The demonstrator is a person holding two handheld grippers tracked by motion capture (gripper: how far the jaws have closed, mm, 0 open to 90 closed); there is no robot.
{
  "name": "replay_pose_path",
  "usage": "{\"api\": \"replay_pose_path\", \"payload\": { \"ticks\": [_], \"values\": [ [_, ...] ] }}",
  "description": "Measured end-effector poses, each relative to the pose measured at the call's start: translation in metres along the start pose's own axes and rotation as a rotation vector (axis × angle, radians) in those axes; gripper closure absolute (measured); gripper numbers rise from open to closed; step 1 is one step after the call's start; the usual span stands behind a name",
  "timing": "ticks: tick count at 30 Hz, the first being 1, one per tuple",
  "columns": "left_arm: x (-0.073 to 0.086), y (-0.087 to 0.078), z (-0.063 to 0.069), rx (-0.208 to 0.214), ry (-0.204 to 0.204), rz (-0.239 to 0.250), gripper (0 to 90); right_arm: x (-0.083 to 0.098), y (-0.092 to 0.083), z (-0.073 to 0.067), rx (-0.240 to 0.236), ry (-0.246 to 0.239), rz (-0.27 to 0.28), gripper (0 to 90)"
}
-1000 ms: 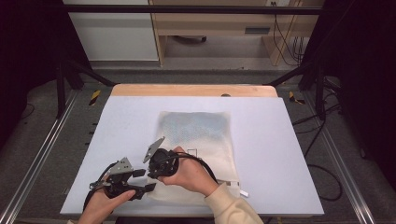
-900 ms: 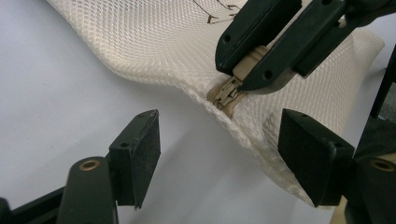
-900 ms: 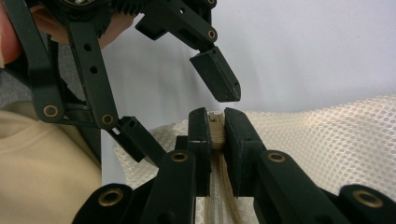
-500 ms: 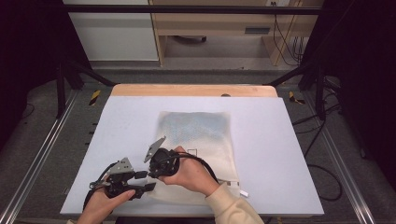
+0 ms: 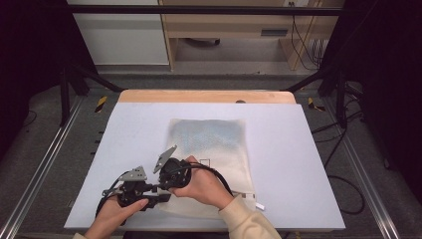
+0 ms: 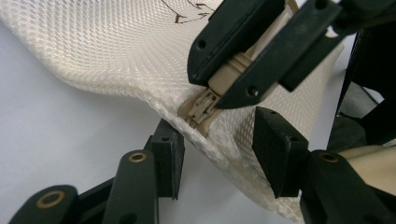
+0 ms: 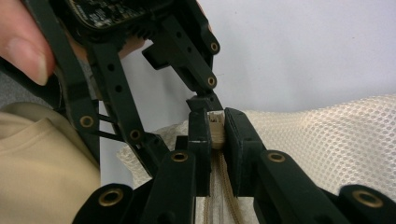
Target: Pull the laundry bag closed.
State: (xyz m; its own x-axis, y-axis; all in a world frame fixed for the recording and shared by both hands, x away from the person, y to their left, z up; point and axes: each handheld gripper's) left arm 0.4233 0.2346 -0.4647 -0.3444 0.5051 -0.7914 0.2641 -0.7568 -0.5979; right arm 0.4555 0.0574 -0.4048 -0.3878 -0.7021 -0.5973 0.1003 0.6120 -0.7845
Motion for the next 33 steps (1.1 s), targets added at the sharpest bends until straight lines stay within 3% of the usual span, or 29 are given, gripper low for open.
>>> {"api": "replay_pose_path", "payload": {
  "ticks": [5, 11, 19, 33],
  "values": [
    [-0.001, 0.007, -0.003, 0.024, -0.001, 0.001, 53.7, 0.000, 0.000, 0.000, 0.005, 0.010, 0.004, 81.5],
    [-0.002, 0.011, -0.003, 0.022, 0.006, -0.010, 53.6, 0.000, 0.001, 0.000, -0.001, 0.003, 0.006, 81.5],
    [0.000, 0.013, -0.003, 0.024, 0.004, -0.010, 67.1, 0.001, 0.002, 0.001, -0.003, 0.007, 0.005, 81.4],
    [0.001, 0.012, -0.003, 0.021, 0.005, -0.016, 75.5, 0.002, 0.002, 0.001, 0.004, 0.004, -0.006, 81.3]
  ]
}}
Point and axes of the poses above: each handheld gripper's, and its own axes: y roughly forward along the jaws, x roughly out of its underside, z roughly to its right, and after that the axes turned 13 degrees about y, right-handed
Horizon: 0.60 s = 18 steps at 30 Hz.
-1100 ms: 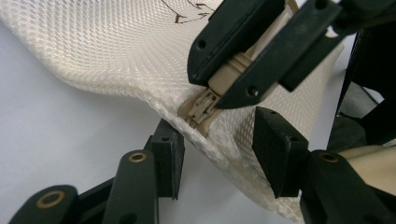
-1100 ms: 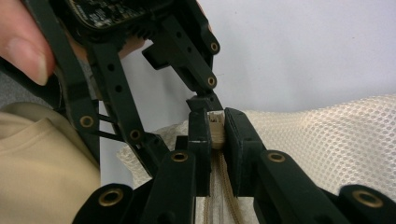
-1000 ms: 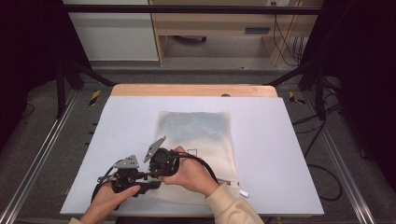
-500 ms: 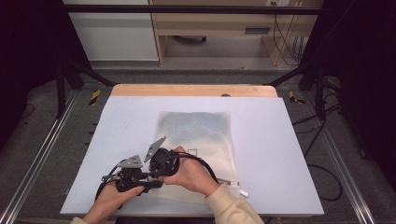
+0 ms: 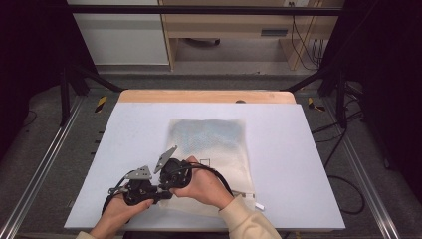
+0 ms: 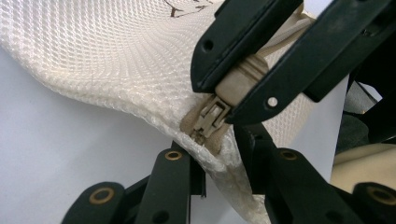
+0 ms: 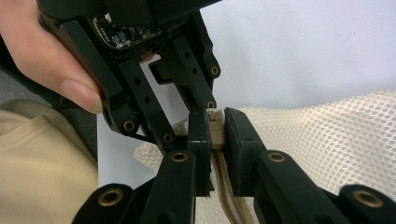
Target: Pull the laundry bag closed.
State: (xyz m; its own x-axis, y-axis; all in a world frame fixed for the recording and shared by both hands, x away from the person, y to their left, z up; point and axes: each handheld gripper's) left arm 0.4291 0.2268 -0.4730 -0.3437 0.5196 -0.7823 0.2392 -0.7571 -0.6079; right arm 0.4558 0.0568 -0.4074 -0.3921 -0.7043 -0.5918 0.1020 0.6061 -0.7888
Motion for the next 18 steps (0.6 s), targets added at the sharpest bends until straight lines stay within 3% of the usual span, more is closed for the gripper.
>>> {"api": "replay_pose_path", "payload": {
  "ticks": [11, 18],
  "values": [
    [-0.0003, -0.0032, -0.0001, -0.005, -0.019, 0.027, 67.3, 0.0022, -0.0007, 0.0025, -0.002, 0.009, 0.005, 81.4],
    [0.0008, -0.0029, -0.0014, 0.011, -0.028, 0.013, 73.0, 0.0029, -0.0001, 0.0018, -0.004, 0.004, -0.005, 81.3]
  ]
}}
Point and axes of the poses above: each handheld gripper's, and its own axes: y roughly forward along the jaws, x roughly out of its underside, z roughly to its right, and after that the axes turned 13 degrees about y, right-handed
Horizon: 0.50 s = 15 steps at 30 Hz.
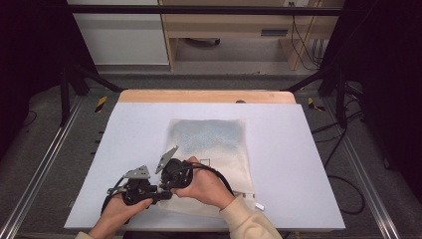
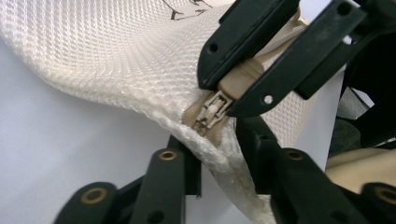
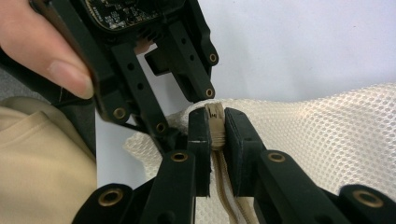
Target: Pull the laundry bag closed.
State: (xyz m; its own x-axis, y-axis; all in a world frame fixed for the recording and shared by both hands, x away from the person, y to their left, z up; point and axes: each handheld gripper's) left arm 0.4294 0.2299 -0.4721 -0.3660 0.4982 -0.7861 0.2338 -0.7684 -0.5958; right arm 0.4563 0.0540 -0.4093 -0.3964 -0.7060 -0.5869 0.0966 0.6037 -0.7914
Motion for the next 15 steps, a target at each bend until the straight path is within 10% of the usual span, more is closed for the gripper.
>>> {"api": "replay_pose_path", "payload": {
  "ticks": [15],
  "values": [
    [0.0026, -0.0004, -0.0024, -0.009, -0.013, -0.014, 83.4, 0.0057, 0.0037, 0.0000, 0.017, -0.017, -0.044, 81.6]
  ]
}}
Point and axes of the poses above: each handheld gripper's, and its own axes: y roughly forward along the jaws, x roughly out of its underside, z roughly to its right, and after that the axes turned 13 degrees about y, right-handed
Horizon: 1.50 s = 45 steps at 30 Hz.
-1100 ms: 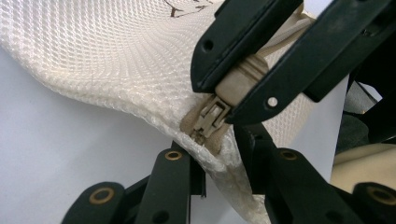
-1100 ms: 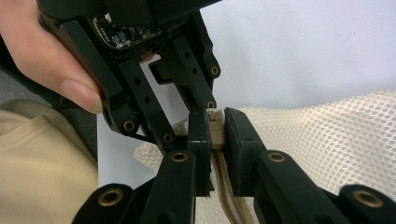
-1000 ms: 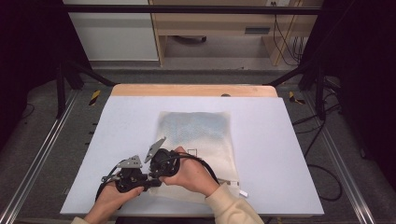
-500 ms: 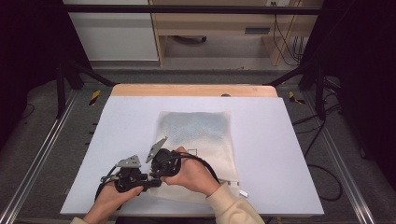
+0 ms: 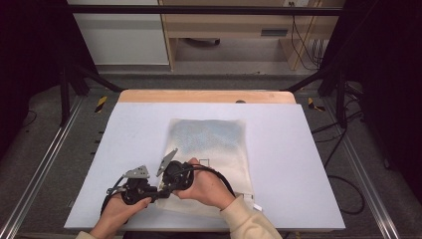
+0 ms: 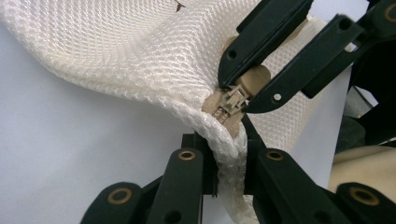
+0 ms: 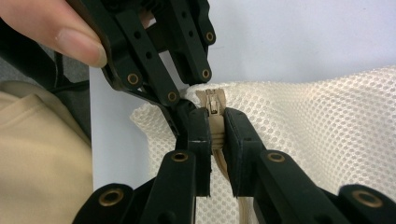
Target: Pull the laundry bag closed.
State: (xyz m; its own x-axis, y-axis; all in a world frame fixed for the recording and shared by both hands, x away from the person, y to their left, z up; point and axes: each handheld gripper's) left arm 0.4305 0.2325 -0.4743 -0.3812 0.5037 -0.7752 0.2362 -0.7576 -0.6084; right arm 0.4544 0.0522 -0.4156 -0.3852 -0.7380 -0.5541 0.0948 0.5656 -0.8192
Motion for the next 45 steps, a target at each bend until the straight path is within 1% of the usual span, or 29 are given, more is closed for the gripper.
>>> {"api": "replay_pose_path", "payload": {
  "ticks": [3, 4, 6, 9, 11, 15, 17, 21, 24, 28, 35, 42, 45],
  "values": [
    [0.000, 0.000, 0.001, -0.008, 0.004, -0.001, 83.6, 0.001, 0.000, 0.000, 0.003, 0.001, -0.008, 81.8],
    [0.000, 0.000, 0.000, -0.007, 0.002, 0.000, 83.8, 0.003, 0.000, 0.001, 0.029, 0.004, -0.033, 81.8],
    [0.000, -0.001, -0.001, -0.005, 0.003, 0.001, 83.8, 0.004, 0.000, 0.002, 0.034, 0.001, -0.040, 81.8],
    [-0.001, -0.002, 0.000, -0.003, -0.001, 0.013, 83.6, 0.007, -0.003, 0.004, 0.037, 0.023, -0.045, 81.7],
    [-0.002, -0.003, 0.000, -0.003, 0.007, 0.015, 83.6, 0.010, -0.006, 0.006, 0.032, 0.027, -0.048, 81.7],
    [-0.001, -0.002, 0.001, -0.004, 0.008, 0.014, 83.6, 0.013, -0.006, 0.009, 0.035, 0.036, -0.058, 81.7],
    [-0.001, -0.002, 0.001, -0.004, 0.011, 0.012, 83.6, 0.014, -0.007, 0.009, 0.039, 0.034, -0.068, 81.7],
    [-0.002, -0.002, 0.002, -0.004, 0.014, 0.013, 83.5, 0.017, -0.008, 0.010, 0.043, 0.046, -0.068, 81.7],
    [-0.002, -0.002, 0.002, -0.006, 0.017, 0.013, 83.5, 0.021, -0.009, 0.014, 0.039, 0.061, -0.064, 81.6],
    [-0.002, -0.002, 0.002, -0.003, 0.013, 0.013, 83.4, 0.022, -0.010, 0.016, 0.039, 0.064, -0.065, 81.6],
    [-0.002, -0.002, 0.003, -0.001, 0.014, 0.013, 83.4, 0.023, -0.011, 0.016, 0.039, 0.064, -0.068, 81.6],
    [-0.003, 0.000, 0.004, -0.014, 0.019, 0.013, 83.3, 0.025, -0.012, 0.018, 0.035, 0.076, -0.059, 81.6],
    [-0.003, 0.001, 0.005, -0.017, 0.025, 0.012, 83.3, 0.026, -0.013, 0.018, 0.038, 0.071, -0.065, 81.6]
  ]
}}
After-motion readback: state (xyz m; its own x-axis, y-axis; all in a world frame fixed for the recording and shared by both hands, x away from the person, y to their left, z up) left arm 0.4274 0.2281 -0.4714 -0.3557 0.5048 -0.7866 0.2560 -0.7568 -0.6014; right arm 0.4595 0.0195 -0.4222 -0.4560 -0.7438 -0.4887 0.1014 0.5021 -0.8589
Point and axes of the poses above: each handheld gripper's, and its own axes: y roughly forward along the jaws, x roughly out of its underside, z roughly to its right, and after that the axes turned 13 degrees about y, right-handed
